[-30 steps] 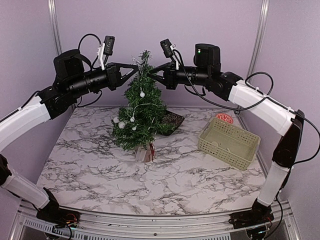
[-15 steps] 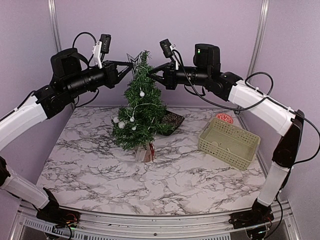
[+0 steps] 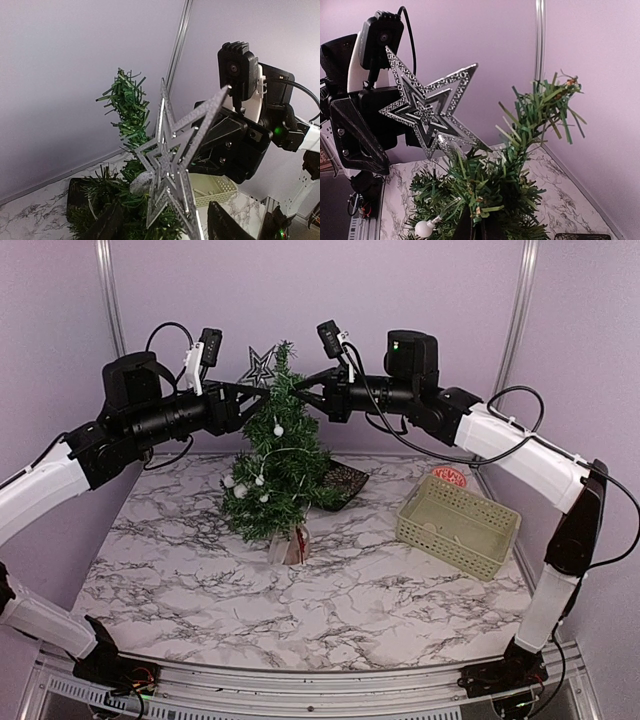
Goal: Decorate the small christmas tree
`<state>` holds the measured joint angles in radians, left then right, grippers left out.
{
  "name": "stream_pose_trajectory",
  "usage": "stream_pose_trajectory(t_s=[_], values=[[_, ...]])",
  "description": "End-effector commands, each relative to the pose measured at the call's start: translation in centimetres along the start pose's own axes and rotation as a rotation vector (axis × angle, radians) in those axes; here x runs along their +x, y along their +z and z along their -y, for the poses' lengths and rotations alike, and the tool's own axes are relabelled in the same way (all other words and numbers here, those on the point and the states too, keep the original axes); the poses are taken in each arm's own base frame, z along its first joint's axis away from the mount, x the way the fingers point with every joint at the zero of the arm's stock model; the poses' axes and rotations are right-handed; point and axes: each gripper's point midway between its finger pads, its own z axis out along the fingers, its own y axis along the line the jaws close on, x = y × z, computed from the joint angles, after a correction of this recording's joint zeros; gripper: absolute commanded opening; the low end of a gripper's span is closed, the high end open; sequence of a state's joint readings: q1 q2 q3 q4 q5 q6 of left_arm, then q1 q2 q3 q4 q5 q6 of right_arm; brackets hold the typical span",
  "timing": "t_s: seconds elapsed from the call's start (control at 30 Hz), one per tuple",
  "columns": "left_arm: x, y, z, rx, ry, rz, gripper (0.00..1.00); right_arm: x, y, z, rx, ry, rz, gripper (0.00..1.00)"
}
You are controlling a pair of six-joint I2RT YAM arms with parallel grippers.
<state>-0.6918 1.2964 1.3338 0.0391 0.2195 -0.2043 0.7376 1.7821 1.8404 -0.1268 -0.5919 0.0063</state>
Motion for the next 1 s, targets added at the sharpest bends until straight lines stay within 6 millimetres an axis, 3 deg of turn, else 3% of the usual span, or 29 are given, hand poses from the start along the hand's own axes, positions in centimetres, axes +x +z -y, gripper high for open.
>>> stream_pose_trajectory(t_s=[0.0,0.3,0.47,0.63,0.73,0.97], values=[[-1.5,-2.4,-0.3,-0.015,-0.035,0.061,0.63,-0.1,-0.5,-0.7,0.001,-0.001,-0.004,0.07],[0.4,-5.6,-2.5,-0.09,-0.136,0.101,0.67,-0.3,-1.4,-0.8,0.02,-0.007,0.004,0.34],[3.4,-6.9,-4.4,-0.176,-0.181,0.069,0.68,-0.7,-2.3,-0.6,0.045,0.002,0.014,0.55],[7.7,-8.2,-6.3,-0.262,-0.258,0.005,0.68,-1.3,-4.2,0.0,0.074,0.039,0.036,0.74],[10.7,-8.9,-6.7,-0.278,-0.328,-0.028,0.66,-1.2,-5.7,0.4,0.101,0.07,0.031,0.75],[16.9,-10.1,-6.7,-0.261,-0.45,-0.118,0.54,2.5,-9.2,3.7,0.176,0.258,0.01,0.74]])
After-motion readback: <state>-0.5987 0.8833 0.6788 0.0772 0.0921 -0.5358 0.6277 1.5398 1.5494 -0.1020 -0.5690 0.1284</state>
